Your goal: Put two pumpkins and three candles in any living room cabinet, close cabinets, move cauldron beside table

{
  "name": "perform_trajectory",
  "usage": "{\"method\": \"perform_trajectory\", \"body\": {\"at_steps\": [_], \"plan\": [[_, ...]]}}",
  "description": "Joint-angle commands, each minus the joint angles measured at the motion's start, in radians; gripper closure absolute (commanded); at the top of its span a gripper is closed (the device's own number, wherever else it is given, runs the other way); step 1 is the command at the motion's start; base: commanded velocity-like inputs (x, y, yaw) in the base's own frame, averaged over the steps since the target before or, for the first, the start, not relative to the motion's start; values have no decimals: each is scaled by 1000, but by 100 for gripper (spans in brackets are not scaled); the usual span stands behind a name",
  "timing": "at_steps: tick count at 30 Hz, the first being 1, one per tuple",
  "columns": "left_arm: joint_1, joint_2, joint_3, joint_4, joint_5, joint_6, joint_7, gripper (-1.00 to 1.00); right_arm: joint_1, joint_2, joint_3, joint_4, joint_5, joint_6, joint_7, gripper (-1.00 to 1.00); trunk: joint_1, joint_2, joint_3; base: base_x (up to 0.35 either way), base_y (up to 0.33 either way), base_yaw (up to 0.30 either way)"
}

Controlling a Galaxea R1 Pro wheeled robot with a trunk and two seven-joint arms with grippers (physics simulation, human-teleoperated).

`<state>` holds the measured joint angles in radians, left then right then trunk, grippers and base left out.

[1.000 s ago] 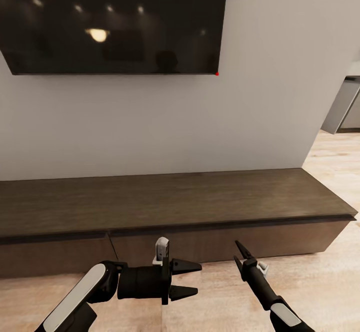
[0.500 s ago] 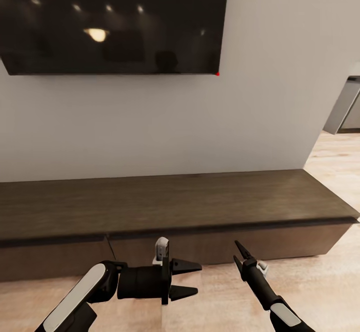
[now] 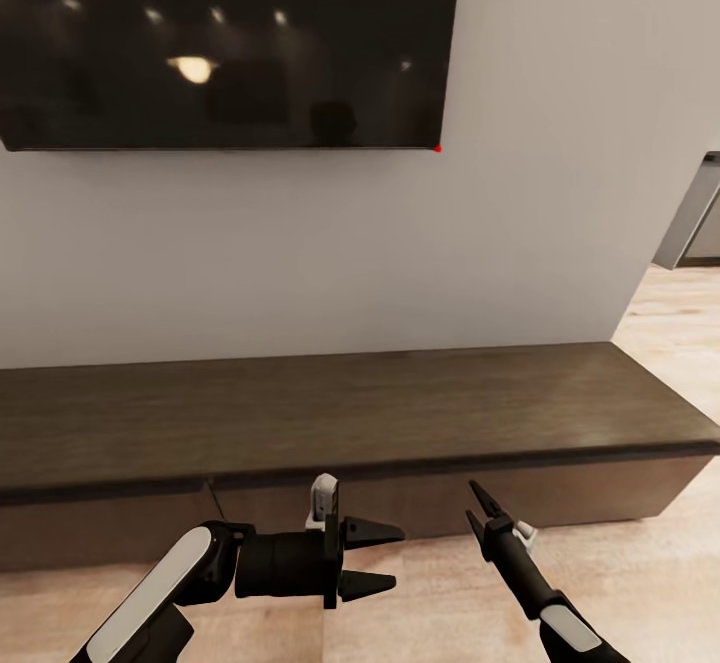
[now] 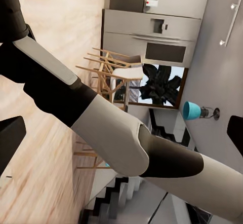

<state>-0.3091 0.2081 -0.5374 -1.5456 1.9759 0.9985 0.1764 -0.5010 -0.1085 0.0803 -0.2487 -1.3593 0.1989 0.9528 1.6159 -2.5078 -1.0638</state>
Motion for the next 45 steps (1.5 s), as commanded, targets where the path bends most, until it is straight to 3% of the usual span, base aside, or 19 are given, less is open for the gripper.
{"method": "perform_trajectory", "body": {"at_steps": [1,17,34,45], "plan": [[-1,1,-1,-1,11,0,9,-100,-1,-1,8,0,-10,6,4,-100,0,0,-1,96,0,0],[-1,1,-1,-1,11,0,9,-100,-1,-3,9,1,8,7,71,-100,0,0,-1,16,0,0],[-1,1,0,-1,11,0,9,-100,-1,-4,9,3,8,7,73,-100,0,0,-1,52,0,0],[-1,1,0,-1,11,0,9,-100,-1,-4,9,3,8,7,75,-100,3,-2,-32,0,0,0]]}}
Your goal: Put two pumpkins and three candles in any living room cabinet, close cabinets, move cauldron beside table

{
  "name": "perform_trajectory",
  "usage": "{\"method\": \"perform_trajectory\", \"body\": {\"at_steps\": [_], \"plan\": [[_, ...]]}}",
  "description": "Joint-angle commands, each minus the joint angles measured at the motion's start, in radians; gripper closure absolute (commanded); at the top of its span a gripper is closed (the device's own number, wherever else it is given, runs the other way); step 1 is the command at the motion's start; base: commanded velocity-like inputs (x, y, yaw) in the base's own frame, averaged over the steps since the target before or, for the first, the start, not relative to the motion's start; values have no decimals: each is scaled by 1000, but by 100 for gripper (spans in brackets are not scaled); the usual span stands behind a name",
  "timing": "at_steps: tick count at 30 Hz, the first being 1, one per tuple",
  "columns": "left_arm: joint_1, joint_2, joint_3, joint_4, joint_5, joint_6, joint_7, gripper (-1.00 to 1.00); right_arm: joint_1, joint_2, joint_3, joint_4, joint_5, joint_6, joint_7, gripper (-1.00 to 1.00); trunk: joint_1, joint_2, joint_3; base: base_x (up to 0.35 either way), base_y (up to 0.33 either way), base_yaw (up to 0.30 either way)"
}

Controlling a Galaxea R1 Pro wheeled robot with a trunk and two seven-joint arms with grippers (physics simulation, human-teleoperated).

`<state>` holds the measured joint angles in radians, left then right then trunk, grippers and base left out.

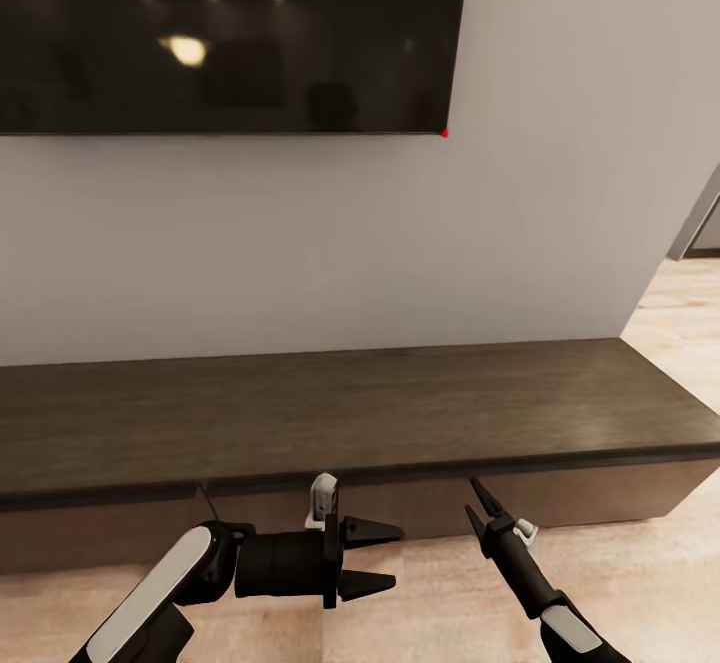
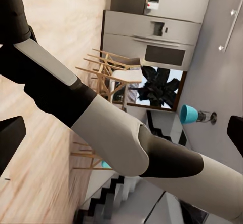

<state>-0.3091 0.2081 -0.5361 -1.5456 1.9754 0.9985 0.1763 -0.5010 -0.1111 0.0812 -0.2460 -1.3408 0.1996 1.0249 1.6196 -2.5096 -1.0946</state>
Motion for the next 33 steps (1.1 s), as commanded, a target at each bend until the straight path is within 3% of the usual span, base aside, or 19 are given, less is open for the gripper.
{"method": "perform_trajectory", "body": {"at_steps": [1,33], "plan": [[-1,1,-1,-1,11,0,9,-100,-1,-1,8,1,-11,6,3,-100,0,-1,-5,0,0,0],[-1,1,0,-1,11,0,9,-100,-1,-1,8,0,-11,6,4,-100,0,-1,-5,25,0,0]]}}
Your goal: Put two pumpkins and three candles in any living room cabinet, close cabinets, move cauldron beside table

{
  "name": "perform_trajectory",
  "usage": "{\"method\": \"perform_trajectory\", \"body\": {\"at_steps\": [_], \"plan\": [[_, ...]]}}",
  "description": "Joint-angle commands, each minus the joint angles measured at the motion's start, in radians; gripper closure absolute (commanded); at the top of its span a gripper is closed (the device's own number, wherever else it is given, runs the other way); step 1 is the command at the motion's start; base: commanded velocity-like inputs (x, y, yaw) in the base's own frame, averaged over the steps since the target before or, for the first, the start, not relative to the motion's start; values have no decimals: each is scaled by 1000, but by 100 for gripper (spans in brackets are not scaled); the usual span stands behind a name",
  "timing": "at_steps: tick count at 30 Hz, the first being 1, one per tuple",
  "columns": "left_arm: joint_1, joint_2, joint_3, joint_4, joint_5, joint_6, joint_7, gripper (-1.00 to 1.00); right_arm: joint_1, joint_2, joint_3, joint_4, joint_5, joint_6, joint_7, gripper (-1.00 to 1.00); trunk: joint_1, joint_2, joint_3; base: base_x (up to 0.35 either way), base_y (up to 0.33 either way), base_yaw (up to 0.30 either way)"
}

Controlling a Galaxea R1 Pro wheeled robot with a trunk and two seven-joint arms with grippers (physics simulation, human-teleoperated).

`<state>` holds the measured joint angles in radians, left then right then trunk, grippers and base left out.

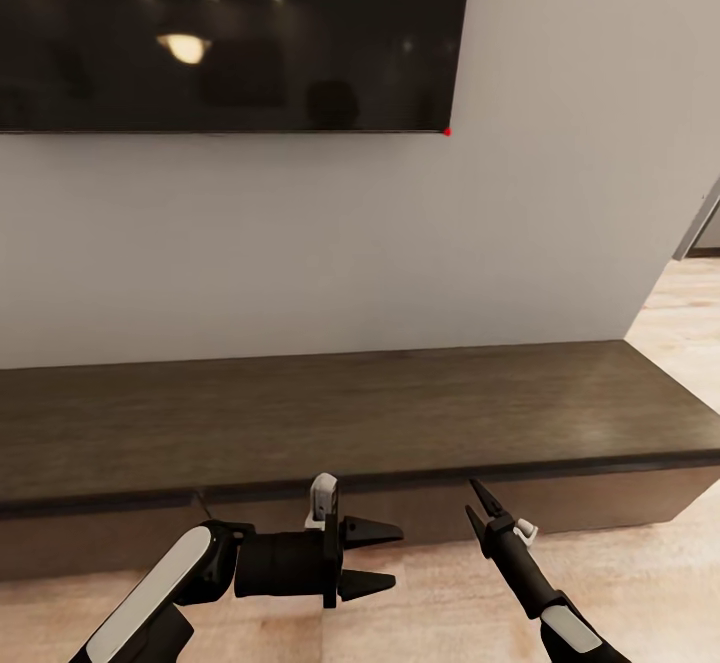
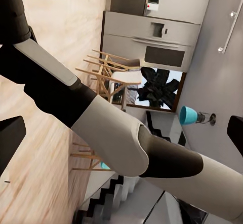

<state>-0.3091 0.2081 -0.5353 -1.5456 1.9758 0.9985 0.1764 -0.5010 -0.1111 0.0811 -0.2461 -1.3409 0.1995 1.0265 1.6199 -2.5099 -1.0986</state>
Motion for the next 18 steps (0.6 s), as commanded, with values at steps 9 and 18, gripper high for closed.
{"method": "perform_trajectory", "body": {"at_steps": [9,18], "plan": [[-1,1,-2,-1,11,0,9,-100,-1,-1,8,1,-11,6,2,-100,0,0,-1,63,0,0],[-1,1,-2,-1,11,0,9,-100,-1,-1,8,1,-11,6,2,-100,0,0,-1,16,0,0]]}}
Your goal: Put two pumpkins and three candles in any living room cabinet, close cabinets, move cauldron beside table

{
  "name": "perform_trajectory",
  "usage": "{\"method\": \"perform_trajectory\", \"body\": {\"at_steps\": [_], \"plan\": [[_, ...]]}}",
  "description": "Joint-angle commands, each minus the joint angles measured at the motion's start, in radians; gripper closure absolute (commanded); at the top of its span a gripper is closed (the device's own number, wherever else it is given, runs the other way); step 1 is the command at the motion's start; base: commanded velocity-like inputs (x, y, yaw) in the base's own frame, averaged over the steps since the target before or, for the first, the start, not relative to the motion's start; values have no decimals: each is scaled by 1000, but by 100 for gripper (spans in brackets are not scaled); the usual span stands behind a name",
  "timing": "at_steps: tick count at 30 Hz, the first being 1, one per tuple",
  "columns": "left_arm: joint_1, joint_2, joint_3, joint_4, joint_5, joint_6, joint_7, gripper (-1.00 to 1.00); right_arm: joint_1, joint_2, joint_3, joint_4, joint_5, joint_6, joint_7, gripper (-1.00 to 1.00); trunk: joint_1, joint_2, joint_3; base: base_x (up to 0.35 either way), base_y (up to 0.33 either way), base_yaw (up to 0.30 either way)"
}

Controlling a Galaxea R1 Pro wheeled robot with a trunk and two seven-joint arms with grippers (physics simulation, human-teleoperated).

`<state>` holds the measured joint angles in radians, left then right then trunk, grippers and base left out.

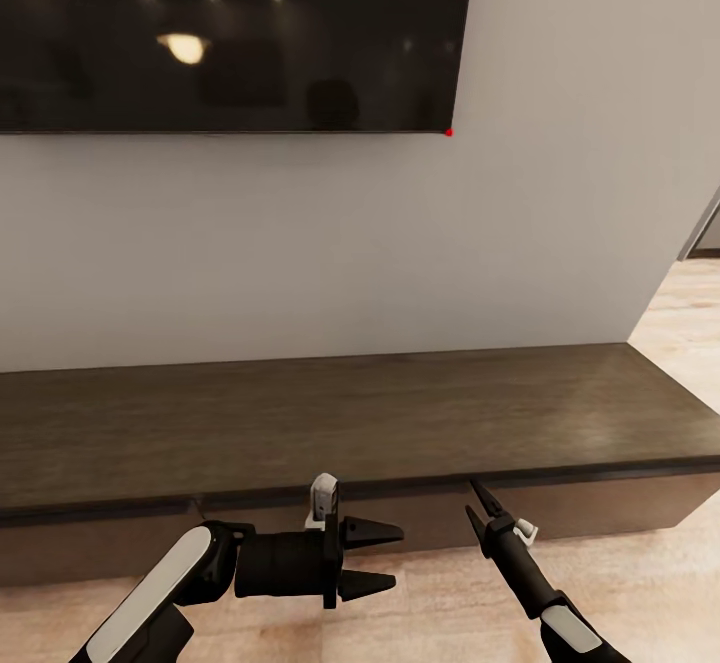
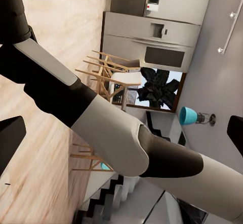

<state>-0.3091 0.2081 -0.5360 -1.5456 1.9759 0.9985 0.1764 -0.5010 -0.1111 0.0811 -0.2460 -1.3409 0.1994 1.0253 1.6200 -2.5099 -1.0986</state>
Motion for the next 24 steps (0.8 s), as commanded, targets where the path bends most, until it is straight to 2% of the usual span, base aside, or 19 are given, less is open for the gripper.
{"method": "perform_trajectory", "body": {"at_steps": [1,24], "plan": [[-1,1,-1,-1,11,0,9,-100,-1,-1,8,1,-11,6,3,-100,0,0,-1,1,0,0],[-1,1,6,-2,11,0,9,-100,-1,-1,8,1,-11,6,4,-100,0,0,-1,17,0,0]]}}
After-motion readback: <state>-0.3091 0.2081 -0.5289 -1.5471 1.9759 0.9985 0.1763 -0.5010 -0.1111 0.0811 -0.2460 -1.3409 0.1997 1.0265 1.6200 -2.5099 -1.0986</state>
